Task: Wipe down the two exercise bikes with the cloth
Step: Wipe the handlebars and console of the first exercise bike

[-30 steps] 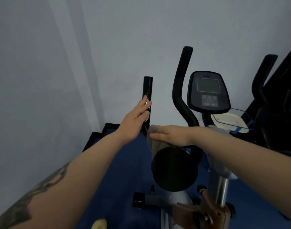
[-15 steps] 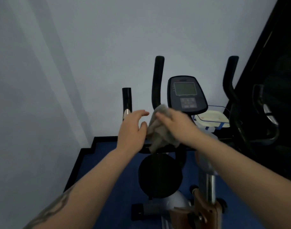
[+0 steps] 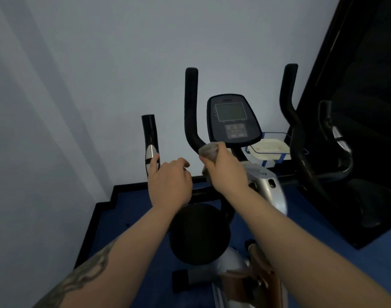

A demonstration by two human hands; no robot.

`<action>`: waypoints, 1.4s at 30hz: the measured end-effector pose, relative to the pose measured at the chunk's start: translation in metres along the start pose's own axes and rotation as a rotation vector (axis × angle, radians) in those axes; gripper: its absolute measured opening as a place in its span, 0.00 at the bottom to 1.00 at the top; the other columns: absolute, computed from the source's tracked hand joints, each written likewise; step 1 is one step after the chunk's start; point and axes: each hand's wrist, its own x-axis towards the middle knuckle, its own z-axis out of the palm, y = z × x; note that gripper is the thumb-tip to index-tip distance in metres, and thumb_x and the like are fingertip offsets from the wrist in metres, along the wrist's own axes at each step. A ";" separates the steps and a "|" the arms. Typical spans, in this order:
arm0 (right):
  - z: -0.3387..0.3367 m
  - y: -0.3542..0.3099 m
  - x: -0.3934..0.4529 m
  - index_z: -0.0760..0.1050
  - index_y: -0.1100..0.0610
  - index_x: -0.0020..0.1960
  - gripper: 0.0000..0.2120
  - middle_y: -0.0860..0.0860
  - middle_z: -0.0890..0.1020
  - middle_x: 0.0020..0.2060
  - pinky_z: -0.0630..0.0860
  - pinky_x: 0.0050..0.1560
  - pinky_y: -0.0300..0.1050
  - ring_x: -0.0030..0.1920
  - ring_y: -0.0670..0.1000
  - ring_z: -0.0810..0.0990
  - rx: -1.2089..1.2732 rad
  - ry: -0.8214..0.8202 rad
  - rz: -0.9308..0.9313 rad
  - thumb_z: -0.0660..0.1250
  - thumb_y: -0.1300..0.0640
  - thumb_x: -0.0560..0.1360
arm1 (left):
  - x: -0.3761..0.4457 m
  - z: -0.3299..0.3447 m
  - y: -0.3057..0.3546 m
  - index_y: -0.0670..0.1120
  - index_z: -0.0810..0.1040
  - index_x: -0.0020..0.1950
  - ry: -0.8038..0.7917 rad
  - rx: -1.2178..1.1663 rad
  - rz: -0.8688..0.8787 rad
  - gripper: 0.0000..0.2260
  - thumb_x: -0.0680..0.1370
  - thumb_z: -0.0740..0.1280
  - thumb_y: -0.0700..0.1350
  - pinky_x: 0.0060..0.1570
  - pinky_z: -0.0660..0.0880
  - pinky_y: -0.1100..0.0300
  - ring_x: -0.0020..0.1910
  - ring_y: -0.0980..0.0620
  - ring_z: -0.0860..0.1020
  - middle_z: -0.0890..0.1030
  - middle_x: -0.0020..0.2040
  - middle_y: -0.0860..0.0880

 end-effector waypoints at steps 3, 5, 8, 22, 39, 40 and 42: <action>-0.001 0.008 -0.015 0.63 0.54 0.69 0.20 0.55 0.75 0.57 0.76 0.51 0.54 0.52 0.56 0.78 -0.028 0.001 -0.074 0.61 0.49 0.80 | 0.000 -0.001 0.000 0.50 0.82 0.51 -0.007 0.002 -0.017 0.12 0.78 0.59 0.44 0.75 0.46 0.57 0.39 0.54 0.79 0.81 0.34 0.53; -0.002 0.017 -0.025 0.61 0.54 0.71 0.21 0.55 0.73 0.58 0.75 0.48 0.53 0.51 0.56 0.78 -0.086 -0.008 -0.155 0.60 0.52 0.80 | 0.000 -0.002 0.001 0.51 0.82 0.51 -0.014 0.007 -0.013 0.12 0.77 0.59 0.45 0.75 0.46 0.56 0.39 0.54 0.79 0.80 0.33 0.53; -0.012 0.017 -0.008 0.62 0.53 0.68 0.19 0.54 0.75 0.58 0.74 0.46 0.50 0.50 0.57 0.78 -0.090 -0.128 -0.153 0.60 0.51 0.80 | 0.001 -0.001 0.001 0.51 0.82 0.49 0.000 0.013 0.018 0.11 0.77 0.60 0.45 0.74 0.46 0.56 0.38 0.55 0.79 0.81 0.34 0.54; -0.022 0.025 -0.022 0.66 0.48 0.62 0.12 0.50 0.80 0.48 0.76 0.49 0.52 0.48 0.52 0.79 0.062 -0.145 -0.065 0.53 0.46 0.82 | -0.001 -0.003 0.000 0.50 0.83 0.48 -0.008 0.009 -0.003 0.12 0.77 0.59 0.45 0.75 0.47 0.55 0.38 0.55 0.79 0.81 0.34 0.54; -0.031 0.037 -0.048 0.60 0.46 0.70 0.18 0.50 0.78 0.54 0.77 0.50 0.54 0.49 0.51 0.79 0.041 -0.123 -0.204 0.55 0.52 0.81 | 0.000 -0.003 0.002 0.50 0.83 0.46 -0.030 0.010 -0.023 0.11 0.77 0.60 0.46 0.75 0.48 0.55 0.35 0.56 0.78 0.78 0.30 0.55; -0.032 0.034 -0.037 0.61 0.46 0.69 0.16 0.51 0.78 0.53 0.77 0.49 0.54 0.48 0.53 0.79 -0.005 -0.150 -0.183 0.54 0.51 0.81 | 0.001 -0.002 0.001 0.51 0.82 0.46 -0.028 0.020 -0.021 0.11 0.77 0.60 0.46 0.75 0.48 0.55 0.36 0.56 0.78 0.79 0.31 0.55; -0.030 0.025 -0.025 0.65 0.48 0.63 0.11 0.51 0.79 0.50 0.77 0.49 0.55 0.47 0.54 0.80 0.044 -0.186 -0.130 0.54 0.51 0.82 | 0.001 -0.002 0.001 0.51 0.82 0.47 -0.029 0.026 -0.024 0.11 0.78 0.59 0.47 0.75 0.47 0.56 0.37 0.56 0.78 0.80 0.32 0.55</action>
